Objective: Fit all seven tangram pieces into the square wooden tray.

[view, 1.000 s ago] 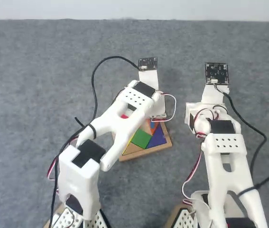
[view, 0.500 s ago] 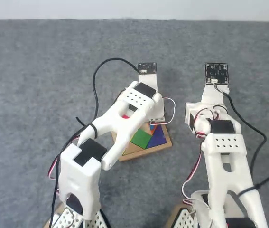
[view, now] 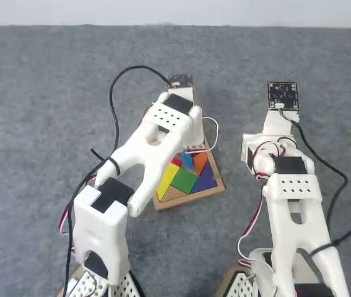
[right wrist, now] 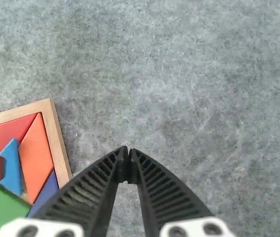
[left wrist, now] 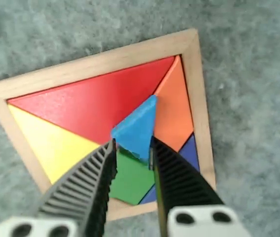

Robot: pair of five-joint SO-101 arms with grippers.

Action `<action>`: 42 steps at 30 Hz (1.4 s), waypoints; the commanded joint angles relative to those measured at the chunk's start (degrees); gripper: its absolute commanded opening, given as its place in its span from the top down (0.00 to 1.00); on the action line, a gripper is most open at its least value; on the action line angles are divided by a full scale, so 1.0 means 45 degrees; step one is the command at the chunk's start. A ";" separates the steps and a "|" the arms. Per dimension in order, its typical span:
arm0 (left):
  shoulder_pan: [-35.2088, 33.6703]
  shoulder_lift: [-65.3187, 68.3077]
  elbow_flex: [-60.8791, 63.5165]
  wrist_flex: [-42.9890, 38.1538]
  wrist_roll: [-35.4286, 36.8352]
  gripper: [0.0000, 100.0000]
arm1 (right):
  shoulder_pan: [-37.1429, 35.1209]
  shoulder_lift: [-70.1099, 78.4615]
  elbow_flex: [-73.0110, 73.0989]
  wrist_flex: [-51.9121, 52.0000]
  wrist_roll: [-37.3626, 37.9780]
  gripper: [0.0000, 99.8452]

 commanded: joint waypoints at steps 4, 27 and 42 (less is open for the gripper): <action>-0.0137 -0.0215 -0.1143 0.0879 -0.0879 0.89 | 0.0107 -0.0615 -0.0469 -0.0303 -0.0039 0.98; -0.4415 -0.9299 0.8293 -0.4591 -0.6369 0.99 | -0.1358 -0.0518 -0.0371 -0.0186 0.1641 0.98; -0.6525 -2.1470 1.9917 -1.3382 -0.7463 0.99 | -0.1495 -0.2745 0.1074 -0.0361 0.1778 0.98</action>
